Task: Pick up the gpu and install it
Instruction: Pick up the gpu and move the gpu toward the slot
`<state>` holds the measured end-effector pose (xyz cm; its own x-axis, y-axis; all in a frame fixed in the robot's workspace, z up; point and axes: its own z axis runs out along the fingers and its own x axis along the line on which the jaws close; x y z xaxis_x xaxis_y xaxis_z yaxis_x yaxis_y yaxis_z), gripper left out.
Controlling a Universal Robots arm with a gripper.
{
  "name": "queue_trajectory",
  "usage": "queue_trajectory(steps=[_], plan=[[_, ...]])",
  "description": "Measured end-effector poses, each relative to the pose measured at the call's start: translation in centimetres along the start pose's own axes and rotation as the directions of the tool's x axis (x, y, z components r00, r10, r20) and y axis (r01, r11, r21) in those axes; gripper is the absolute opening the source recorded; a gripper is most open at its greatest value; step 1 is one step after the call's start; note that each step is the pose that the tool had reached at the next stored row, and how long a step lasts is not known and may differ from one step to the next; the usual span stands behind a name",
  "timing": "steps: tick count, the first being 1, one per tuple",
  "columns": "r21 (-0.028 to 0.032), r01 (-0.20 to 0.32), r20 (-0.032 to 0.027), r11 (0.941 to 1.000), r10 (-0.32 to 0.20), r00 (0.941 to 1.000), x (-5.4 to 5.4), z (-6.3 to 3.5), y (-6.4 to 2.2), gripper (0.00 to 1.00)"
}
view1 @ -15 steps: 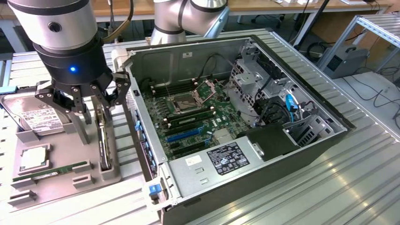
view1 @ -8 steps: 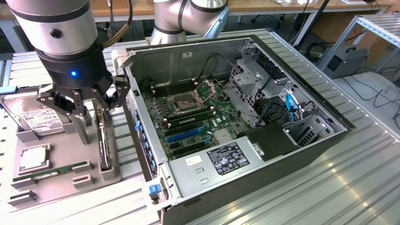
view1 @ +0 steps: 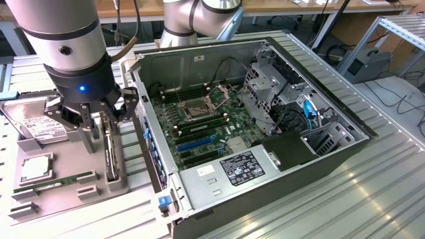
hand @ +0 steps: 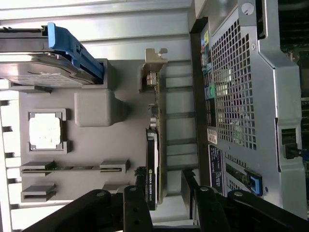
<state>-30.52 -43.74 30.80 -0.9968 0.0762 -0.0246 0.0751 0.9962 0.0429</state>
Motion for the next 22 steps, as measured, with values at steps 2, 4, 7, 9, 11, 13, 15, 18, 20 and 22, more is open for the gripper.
queue_trajectory(steps=[2,4,7,9,11,13,15,18,20,22], plan=[[0.0000,0.000,0.0000,1.0000,0.000,1.0000,0.0,0.29,0.04,0.42],[0.0000,0.000,0.0000,1.0000,0.000,1.0000,0.0,0.52,0.09,0.42],[0.0001,0.000,-0.0002,1.0000,0.000,1.0000,0.0,0.98,0.19,0.42],[0.0000,0.000,0.0000,1.0000,0.000,1.0000,0.1,1.15,0.41,0.42],[0.0000,0.000,0.0000,1.0000,0.000,1.0000,0.1,1.26,0.60,0.42],[-0.0002,0.000,0.0002,1.0000,0.000,1.0000,0.3,1.40,0.74,0.42],[0.0001,0.000,-0.0001,1.0000,0.000,1.0000,0.5,1.55,0.77,0.42],[0.0000,0.000,0.0000,1.0000,0.000,1.0000,0.5,1.97,0.75,0.42],[-0.0001,0.000,0.0000,1.0000,0.000,1.0000,0.5,2.39,0.74,0.42],[-0.0001,0.000,0.0000,1.0000,0.000,1.0000,0.5,2.88,0.72,0.42]])
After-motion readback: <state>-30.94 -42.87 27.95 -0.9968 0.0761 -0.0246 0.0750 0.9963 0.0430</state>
